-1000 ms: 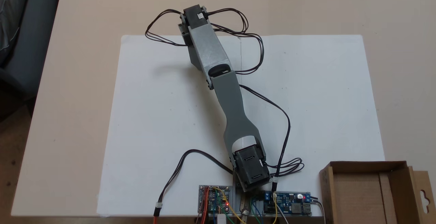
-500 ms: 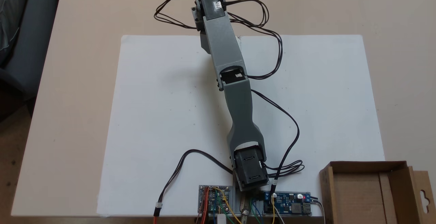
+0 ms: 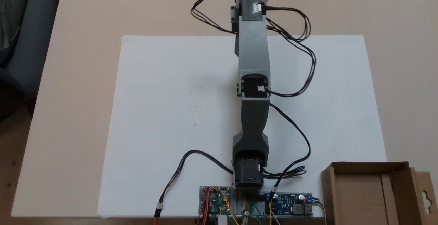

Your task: Grasp a green dice and put it in the bin.

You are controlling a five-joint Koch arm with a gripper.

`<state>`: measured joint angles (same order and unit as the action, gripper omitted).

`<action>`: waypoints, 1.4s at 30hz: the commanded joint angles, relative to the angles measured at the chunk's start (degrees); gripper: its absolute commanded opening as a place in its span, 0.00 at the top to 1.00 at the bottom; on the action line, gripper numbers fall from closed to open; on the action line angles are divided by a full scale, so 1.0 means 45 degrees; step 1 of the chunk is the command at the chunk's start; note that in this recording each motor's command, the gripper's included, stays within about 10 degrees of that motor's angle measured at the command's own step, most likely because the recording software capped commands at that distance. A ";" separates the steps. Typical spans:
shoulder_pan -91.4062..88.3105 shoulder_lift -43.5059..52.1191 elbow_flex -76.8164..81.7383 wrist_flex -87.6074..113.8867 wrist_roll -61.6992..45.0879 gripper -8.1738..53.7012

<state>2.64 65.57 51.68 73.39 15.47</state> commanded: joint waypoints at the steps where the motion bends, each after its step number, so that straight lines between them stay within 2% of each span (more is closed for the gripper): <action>1: 0.0996 0.1172 -0.0098 0.0547 -0.1055 0.68; 6: 0.4824 0.3066 -0.0059 0.0742 -0.2910 0.68; 13: 0.8730 0.4258 -0.0059 0.1719 -0.4180 0.68; 19: 1.2305 0.4238 0.0059 0.1699 -0.5273 0.68; 32: 1.6797 0.4160 0.0078 0.0781 -0.6953 0.68; 42: 1.9473 0.2402 0.0059 -0.1191 -0.8613 0.68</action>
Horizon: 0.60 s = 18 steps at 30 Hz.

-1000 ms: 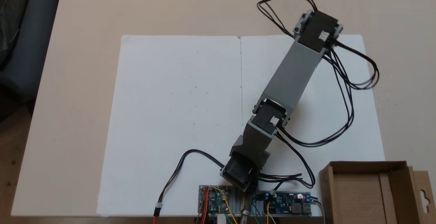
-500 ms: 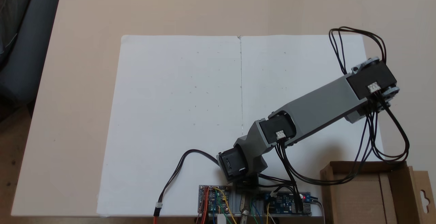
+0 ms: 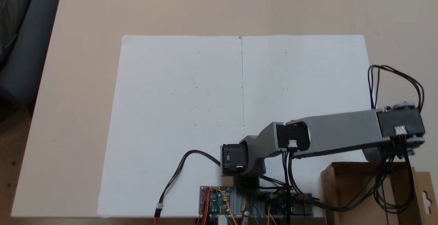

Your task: Grasp a green dice and put it in the bin.

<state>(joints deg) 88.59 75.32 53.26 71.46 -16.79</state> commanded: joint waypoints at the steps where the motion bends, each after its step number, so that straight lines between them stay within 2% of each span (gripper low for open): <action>1: 0.0645 0.0156 -0.0273 -0.0879 -0.1562 0.68; 8: 0.2559 -0.0391 -0.0098 -0.1641 -0.2480 0.68; 18: 0.3418 -0.0391 0.2734 -0.3242 -0.3086 0.68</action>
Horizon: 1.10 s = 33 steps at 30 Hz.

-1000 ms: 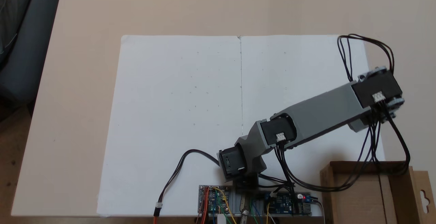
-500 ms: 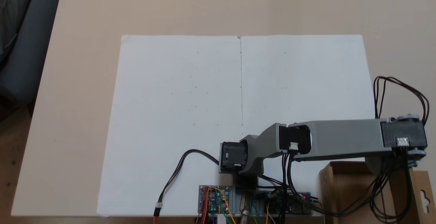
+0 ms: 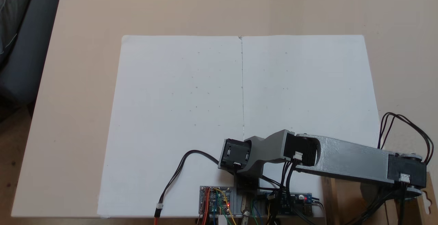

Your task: Grasp a green dice and put it in the bin.

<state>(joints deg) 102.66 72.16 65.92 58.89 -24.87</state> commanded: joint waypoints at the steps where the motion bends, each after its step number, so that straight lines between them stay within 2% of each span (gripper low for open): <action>1: 0.0313 0.0332 0.0098 -0.0449 -0.1289 0.68; 3: 0.0313 0.0313 0.0332 -0.0449 -0.1270 0.62; 6: 0.0313 0.0332 0.0391 -0.0449 -0.1270 0.61; 7: 0.0313 0.0313 0.0391 -0.0449 -0.1270 0.58; 8: 0.0313 0.0313 0.0391 -0.0469 -0.1270 0.44; 9: 0.0313 0.0313 0.0391 -0.0508 -0.1270 0.34; 12: 0.0313 0.0313 0.0371 -0.0586 -0.1270 0.19; 27: 0.0176 0.0527 0.0371 -0.0273 -0.1250 0.19; 33: -0.2441 0.2969 0.0312 0.1289 0.0117 0.19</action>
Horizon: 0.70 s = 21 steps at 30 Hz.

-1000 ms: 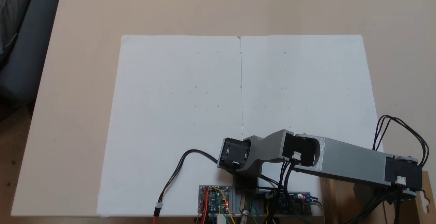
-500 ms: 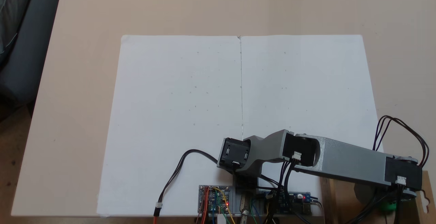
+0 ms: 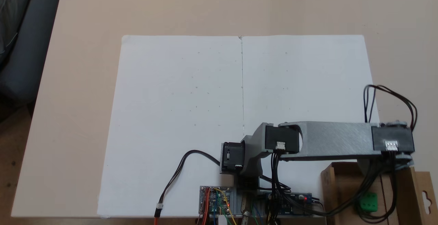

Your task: Grasp a green dice and put it in the bin.

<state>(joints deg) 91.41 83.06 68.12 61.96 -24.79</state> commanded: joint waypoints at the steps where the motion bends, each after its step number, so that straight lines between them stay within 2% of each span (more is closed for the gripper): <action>1: -0.0410 0.0879 -0.0176 0.0801 0.0391 0.19; 8: -0.5937 0.2813 -0.0176 0.2344 0.3320 0.19; 16: -1.1367 0.3066 -0.0176 0.3516 0.6504 0.19; 21: -1.4238 0.3203 -0.0176 0.3809 0.7324 0.16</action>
<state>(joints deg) 29.18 95.01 68.12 74.53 2.37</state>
